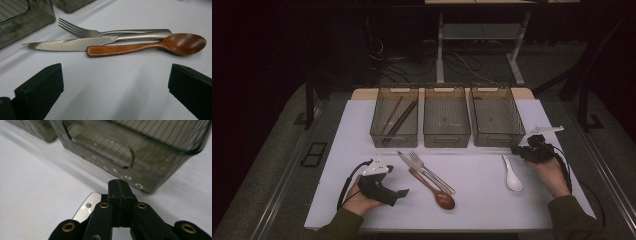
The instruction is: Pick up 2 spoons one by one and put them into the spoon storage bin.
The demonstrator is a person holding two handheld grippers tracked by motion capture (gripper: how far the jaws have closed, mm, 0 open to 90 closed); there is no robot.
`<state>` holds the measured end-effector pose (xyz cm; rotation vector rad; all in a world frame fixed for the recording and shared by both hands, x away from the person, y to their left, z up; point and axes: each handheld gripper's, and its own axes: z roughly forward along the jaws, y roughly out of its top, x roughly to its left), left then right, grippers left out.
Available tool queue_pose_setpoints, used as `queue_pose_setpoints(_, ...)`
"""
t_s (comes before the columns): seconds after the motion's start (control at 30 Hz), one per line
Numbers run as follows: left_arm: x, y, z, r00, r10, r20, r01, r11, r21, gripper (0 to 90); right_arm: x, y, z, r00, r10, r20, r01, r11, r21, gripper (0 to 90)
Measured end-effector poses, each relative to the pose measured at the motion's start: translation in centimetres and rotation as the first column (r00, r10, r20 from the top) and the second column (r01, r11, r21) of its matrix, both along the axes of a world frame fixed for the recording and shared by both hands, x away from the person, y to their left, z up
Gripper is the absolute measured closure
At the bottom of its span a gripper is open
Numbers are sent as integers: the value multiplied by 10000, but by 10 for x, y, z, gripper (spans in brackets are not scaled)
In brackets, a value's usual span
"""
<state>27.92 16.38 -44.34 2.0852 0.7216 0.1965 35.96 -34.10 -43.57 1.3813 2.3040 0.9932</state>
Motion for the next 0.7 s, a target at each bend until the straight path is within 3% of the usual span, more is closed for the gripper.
queue_pose_setpoints(0.33, 0, 0, 0, 10000, -4, 12, 4, 10000, 1, 0, -1, 9, -8, 9973, 384, -623, -391, 9992, -97, 895)
queue_pose_setpoints(0.7, 0, 0, 0, 10000, -18, 12, 18, 10000, 0, 0, -3, 20, -8, 9926, 1010, -672, -1010, 9949, 31, 895)
